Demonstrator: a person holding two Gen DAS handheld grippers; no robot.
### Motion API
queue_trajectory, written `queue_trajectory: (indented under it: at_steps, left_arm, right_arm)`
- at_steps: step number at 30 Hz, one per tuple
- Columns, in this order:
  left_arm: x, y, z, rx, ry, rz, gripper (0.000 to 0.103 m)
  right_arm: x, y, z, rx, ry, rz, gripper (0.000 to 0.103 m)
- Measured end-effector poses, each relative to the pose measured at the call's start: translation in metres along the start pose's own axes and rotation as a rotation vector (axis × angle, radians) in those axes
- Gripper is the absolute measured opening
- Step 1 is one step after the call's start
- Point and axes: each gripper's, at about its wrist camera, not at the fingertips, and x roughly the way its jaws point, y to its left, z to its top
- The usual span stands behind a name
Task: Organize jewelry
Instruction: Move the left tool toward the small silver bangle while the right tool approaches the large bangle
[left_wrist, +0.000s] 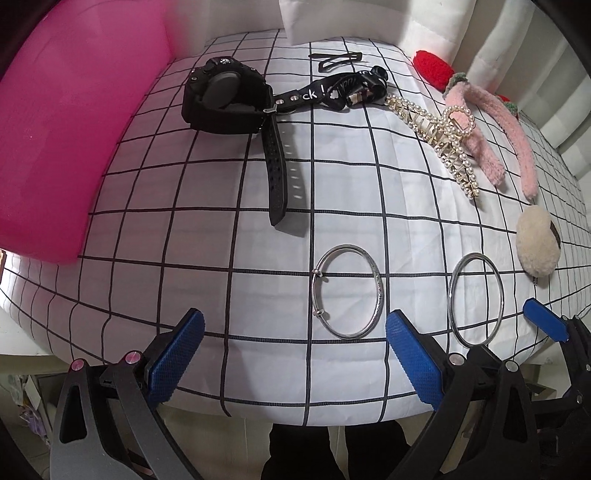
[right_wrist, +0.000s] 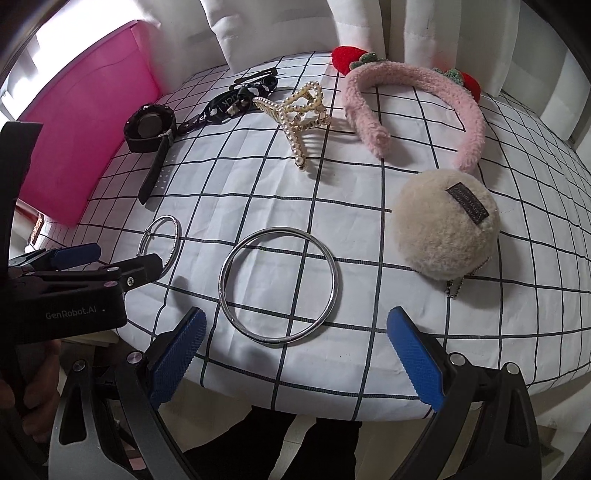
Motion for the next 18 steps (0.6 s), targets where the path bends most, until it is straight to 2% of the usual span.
queue_trajectory:
  at_steps: [10,18]
  left_arm:
    - [0.011,-0.004,-0.001,0.039,-0.018,-0.012,0.097]
    - [0.012,-0.007,0.0,0.079,-0.071,0.007,0.098]
  right_arm:
    - [0.009,0.005,0.003,-0.004,-0.016,-0.05,0.094]
    - [0.014,0.012,0.006,-0.037,-0.02,-0.113,0.094]
